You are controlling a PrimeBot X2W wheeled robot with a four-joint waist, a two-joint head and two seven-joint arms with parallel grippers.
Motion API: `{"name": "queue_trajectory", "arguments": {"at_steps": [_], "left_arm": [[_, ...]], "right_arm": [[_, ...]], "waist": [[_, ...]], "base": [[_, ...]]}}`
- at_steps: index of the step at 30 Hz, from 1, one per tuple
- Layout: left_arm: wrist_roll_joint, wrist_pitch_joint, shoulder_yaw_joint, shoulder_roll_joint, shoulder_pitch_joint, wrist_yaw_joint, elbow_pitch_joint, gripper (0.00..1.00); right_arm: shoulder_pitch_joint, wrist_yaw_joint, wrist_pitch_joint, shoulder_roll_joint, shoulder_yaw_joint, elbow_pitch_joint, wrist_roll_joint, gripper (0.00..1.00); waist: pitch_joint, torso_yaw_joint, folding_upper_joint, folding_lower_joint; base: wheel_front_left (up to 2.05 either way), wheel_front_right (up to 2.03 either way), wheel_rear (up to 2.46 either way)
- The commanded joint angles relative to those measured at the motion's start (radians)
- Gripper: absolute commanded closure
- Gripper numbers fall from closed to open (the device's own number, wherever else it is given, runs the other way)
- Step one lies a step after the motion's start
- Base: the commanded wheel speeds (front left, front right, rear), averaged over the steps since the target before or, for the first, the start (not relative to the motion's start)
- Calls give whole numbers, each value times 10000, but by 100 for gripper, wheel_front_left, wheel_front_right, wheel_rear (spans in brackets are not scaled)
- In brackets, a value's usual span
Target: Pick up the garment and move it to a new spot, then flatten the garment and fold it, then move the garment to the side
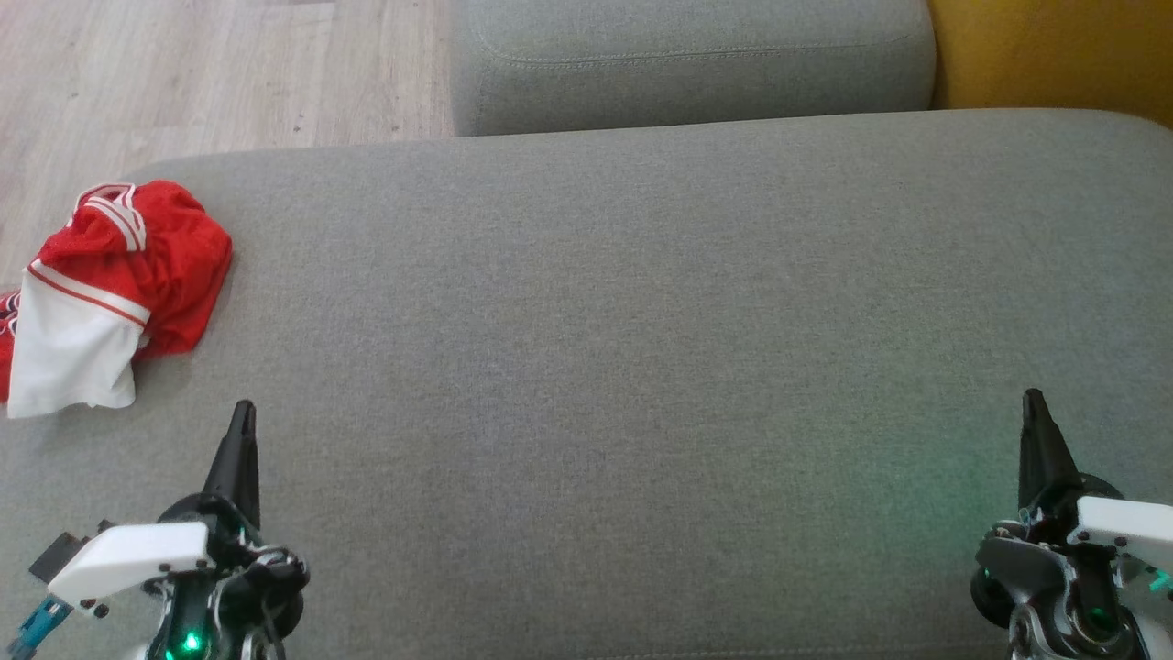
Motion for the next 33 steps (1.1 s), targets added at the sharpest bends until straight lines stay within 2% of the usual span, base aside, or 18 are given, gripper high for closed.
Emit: {"name": "queue_trajectory", "arguments": {"at_steps": [1, 33], "left_arm": [[-44, 73, 344, 83, -532, -73, -359, 100], [-44, 73, 344, 83, -532, -73, -359, 100]], "right_arm": [[-522, 67, 55, -49, 212, -380, 0, 100], [-522, 67, 55, -49, 212, -380, 0, 100]], "waist": [[0, 0, 0, 0], [0, 0, 0, 0]], "base": [[0, 0, 0], [0, 0, 0]]}}
